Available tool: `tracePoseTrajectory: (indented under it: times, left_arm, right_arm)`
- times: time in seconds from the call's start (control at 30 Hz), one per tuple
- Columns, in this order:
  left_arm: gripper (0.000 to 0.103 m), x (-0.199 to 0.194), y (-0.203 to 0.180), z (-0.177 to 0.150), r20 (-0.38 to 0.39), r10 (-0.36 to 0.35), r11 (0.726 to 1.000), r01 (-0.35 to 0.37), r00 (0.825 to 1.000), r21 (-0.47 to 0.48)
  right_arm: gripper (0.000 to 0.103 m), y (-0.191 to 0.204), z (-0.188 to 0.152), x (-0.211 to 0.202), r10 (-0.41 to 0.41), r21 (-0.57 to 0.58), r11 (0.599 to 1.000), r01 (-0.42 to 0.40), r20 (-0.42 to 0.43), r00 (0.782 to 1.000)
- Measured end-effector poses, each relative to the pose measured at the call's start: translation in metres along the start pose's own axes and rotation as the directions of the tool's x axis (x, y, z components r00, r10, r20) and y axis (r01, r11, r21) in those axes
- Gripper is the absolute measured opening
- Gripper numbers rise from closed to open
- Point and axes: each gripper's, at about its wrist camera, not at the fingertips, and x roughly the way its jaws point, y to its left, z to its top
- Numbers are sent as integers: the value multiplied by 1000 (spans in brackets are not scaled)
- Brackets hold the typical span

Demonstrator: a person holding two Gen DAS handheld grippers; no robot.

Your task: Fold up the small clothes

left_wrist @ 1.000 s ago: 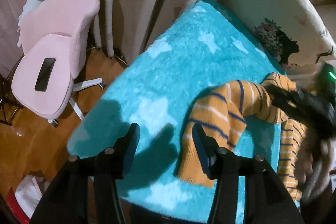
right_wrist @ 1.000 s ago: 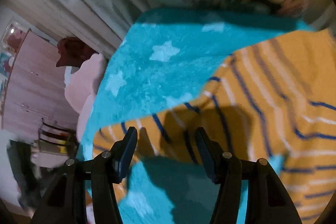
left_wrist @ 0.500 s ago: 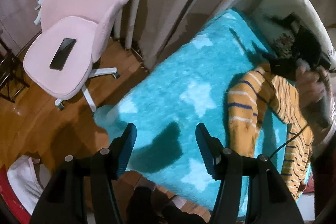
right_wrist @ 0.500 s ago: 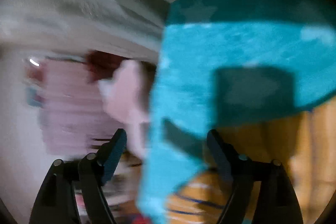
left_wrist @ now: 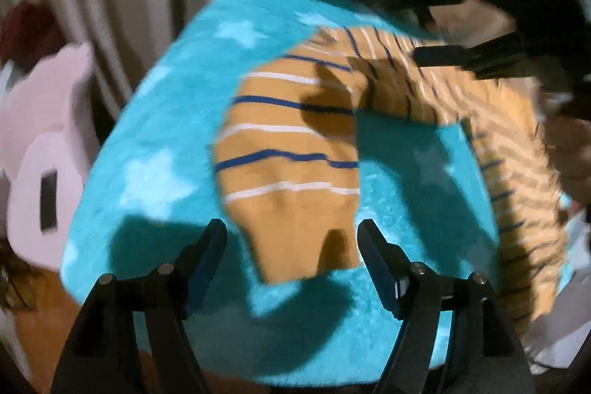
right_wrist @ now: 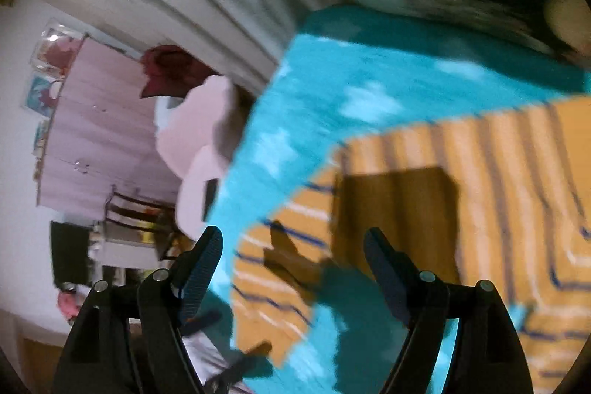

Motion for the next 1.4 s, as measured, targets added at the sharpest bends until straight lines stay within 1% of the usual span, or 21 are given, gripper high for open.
tracePoseTrajectory:
  times: [0.07,0.1,0.13,0.17,0.23,0.27,0.33,0.4,0.5,0.6,0.7,0.77,0.83,0.9,0.97,1.0,1.03,1.17,1.3,1.37,1.4]
  left_arm:
    - [52,13,-12,2,-25,51,997,-49,998,65]
    - [41,15,-17,3,-8,97,990,-96,995,105]
    - [17,14,-17,7,-8,89,989,-88,996,116]
    - [11,12,-12,12,-19,59,994,-57,998,92]
    - [11,4,21,28,-7,-44,997,43,999,-66]
    - [11,0,41,36,13,-63,987,64,998,-145]
    - [11,-9,81,51,58,-64,958,78,996,-275]
    - [11,-20,126,64,115,-83,912,122,990,-393]
    - [11,-28,171,72,165,-111,851,179,980,-493]
    - [5,-30,192,77,176,-65,837,150,982,-526]
    - [4,-27,206,78,182,-112,801,197,977,-566]
    - [4,-32,202,76,185,-118,807,203,976,-555]
    - [5,-36,195,74,170,-77,825,158,983,-542]
    - [12,-40,193,72,145,-35,836,108,989,-539]
    - [28,-51,189,62,143,8,841,71,990,-537]
    - [42,-57,188,56,143,33,843,49,989,-536]
    - [48,-64,187,47,144,67,844,21,987,-536]
    - [49,-88,189,9,134,154,834,-56,979,-548]
    - [51,-97,200,-31,100,158,798,-68,982,-599]
    - [51,-97,203,-47,78,165,789,-85,983,-609]
    - [51,-96,204,-53,65,172,784,-96,983,-614]
  right_arm:
    - [84,-26,-12,-19,-37,38,999,36,20,999]
    - [84,-35,-21,-28,-51,62,997,49,32,998]
    - [84,-44,-29,-37,-63,79,995,60,41,997]
    - [84,-52,-37,-45,-83,95,992,78,53,995]
    - [84,-65,-51,-61,-119,113,987,110,75,990]
    - [84,-71,-58,-67,-137,124,984,126,84,987]
    - [83,-77,-67,-75,-154,138,980,141,92,984]
    - [83,-84,-75,-79,-173,149,976,159,92,981]
    - [83,-88,-79,-80,-187,151,973,173,82,979]
    - [83,-79,-80,-69,-200,115,975,192,62,978]
    - [83,-60,-78,-51,-204,48,978,202,34,978]
    - [83,-48,-76,-43,-200,18,980,199,30,979]
    - [83,-35,-72,-37,-172,7,985,172,30,985]
    - [83,-14,-65,-28,-148,-38,988,149,29,989]
    - [83,12,-59,-14,-148,-118,982,149,17,989]
    - [83,27,-57,-3,-157,-169,973,156,10,988]
    - [83,40,-56,7,-164,-214,963,161,4,986]
    - [83,105,-59,69,-199,-416,892,175,-15,980]
    - [82,160,-73,120,-272,-599,762,247,50,961]
    - [82,172,-77,136,-299,-638,718,279,79,951]
    - [78,177,-79,145,-308,-654,701,284,82,948]
